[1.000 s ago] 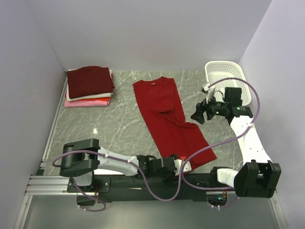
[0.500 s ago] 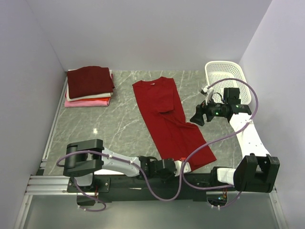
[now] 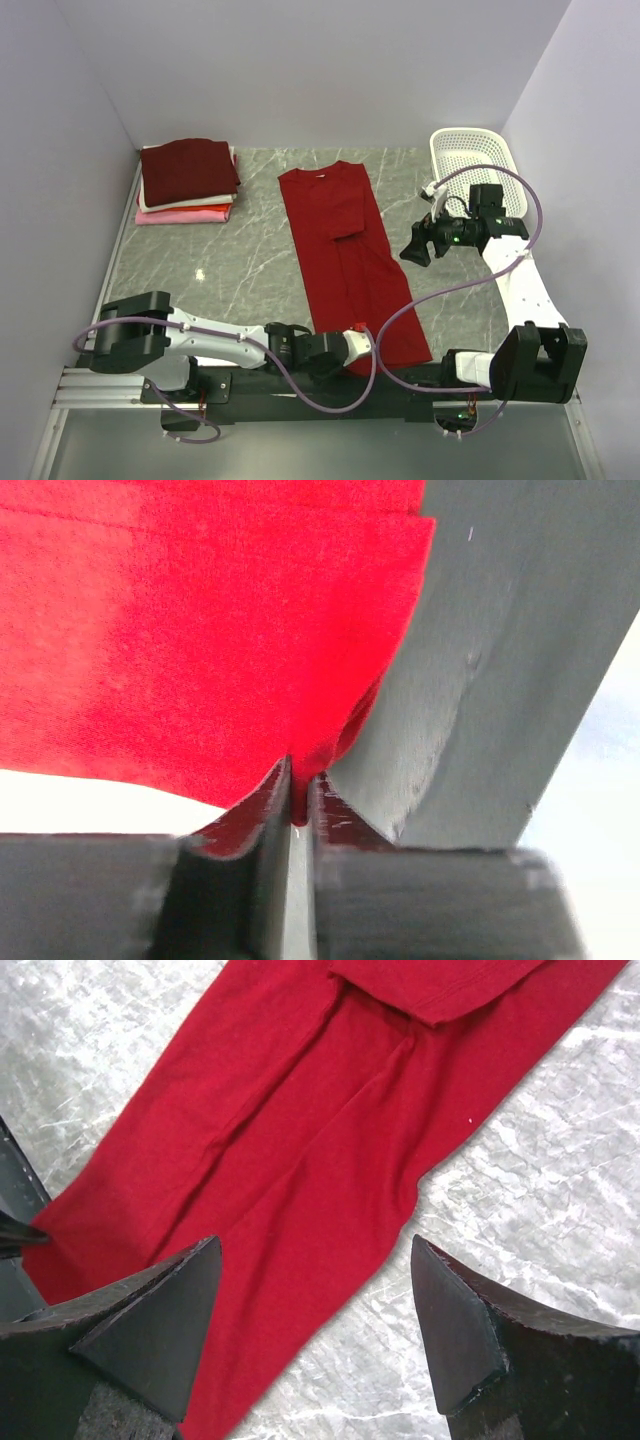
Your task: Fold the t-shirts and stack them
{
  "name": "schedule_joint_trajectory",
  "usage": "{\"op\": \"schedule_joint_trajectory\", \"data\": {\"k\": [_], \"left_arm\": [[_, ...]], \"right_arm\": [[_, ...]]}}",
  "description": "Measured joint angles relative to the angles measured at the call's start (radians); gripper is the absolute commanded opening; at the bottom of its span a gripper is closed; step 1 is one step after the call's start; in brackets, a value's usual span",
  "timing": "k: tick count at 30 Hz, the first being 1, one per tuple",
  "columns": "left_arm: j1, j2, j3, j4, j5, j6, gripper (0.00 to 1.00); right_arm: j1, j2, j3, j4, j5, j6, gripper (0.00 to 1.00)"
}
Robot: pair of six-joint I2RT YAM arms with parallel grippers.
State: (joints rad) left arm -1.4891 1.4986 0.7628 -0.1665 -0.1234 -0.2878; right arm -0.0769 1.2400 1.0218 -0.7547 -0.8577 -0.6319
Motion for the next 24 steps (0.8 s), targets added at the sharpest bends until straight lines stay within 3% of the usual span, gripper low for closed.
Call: {"op": "schedule_joint_trajectory", "data": {"k": [3,6,9,13,16,19,22,24], "left_arm": [[0.000,-0.013,0.008,-0.067,0.030,-0.043,0.37],[0.000,-0.066,0.008,-0.133,0.063,-0.093,0.46],[0.000,-0.169,0.008,-0.185,0.069,-0.136,0.67],[0.072,-0.363,0.007,-0.221,0.061,-0.184,0.72],[0.299,-0.478,0.004,-0.187,0.091,-0.204,0.80],[0.604,-0.488,0.005,-0.090,0.138,-0.231,0.78],[0.890,-0.331,0.055,0.000,0.240,-0.283,0.71],[1.033,-0.146,0.134,0.053,0.290,-0.329,0.72]], "right_arm": [[0.000,0.005,0.013,-0.006,0.000,-0.004,0.82],[0.000,0.007,0.014,-0.009,0.000,-0.005,0.82],[0.000,0.010,0.014,-0.009,0.003,-0.005,0.82],[0.000,0.015,0.014,-0.009,0.005,-0.005,0.82],[0.000,0.024,0.014,-0.010,0.009,-0.005,0.82],[0.000,0.030,0.014,-0.010,0.012,-0.005,0.82],[0.000,0.032,0.014,-0.010,0.011,-0.006,0.82],[-0.001,0.032,0.014,-0.010,0.011,-0.009,0.82]]}}
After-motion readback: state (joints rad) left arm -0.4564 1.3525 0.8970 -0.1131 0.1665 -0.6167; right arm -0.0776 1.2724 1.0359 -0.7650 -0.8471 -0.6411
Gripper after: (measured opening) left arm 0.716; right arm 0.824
